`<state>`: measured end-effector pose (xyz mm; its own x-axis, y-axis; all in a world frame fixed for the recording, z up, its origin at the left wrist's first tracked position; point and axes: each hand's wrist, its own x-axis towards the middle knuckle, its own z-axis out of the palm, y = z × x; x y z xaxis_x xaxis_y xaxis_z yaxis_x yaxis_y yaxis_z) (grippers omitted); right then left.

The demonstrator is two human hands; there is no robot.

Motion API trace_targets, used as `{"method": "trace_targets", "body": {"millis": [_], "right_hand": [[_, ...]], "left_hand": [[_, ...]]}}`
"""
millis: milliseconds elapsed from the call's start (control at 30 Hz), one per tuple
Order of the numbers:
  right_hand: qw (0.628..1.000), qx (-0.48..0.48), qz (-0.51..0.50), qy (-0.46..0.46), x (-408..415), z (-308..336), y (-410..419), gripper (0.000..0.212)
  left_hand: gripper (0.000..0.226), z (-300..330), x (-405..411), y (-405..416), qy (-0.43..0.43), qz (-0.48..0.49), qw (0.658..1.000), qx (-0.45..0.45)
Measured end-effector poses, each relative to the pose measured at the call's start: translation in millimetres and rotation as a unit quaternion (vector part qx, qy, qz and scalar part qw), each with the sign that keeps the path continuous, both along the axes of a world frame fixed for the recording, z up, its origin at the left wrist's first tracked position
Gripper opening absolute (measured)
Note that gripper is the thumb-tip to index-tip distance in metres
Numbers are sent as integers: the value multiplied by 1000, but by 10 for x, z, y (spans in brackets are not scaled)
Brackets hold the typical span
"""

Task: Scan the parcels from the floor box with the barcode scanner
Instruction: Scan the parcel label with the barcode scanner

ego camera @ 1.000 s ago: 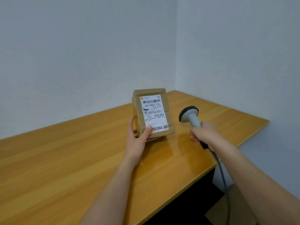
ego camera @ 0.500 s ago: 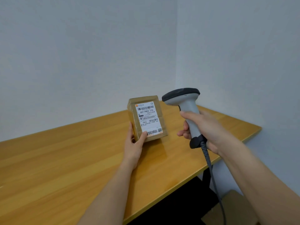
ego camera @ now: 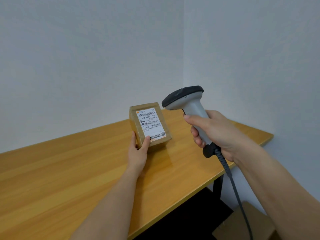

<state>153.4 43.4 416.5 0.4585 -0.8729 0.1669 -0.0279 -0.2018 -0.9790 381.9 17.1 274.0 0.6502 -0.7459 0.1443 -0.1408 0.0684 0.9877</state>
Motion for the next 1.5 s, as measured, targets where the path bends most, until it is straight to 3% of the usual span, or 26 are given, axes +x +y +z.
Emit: {"method": "trace_targets", "body": {"millis": [533,1500], "right_hand": [[1000,-23,-3,21,-58,66,77,23],[999,5,5,-35,-162,89,140,23]], "left_hand": [[83,95,158,-132,83,-15,996,35],[92,62,314,-271,136,-23,989,61]]}}
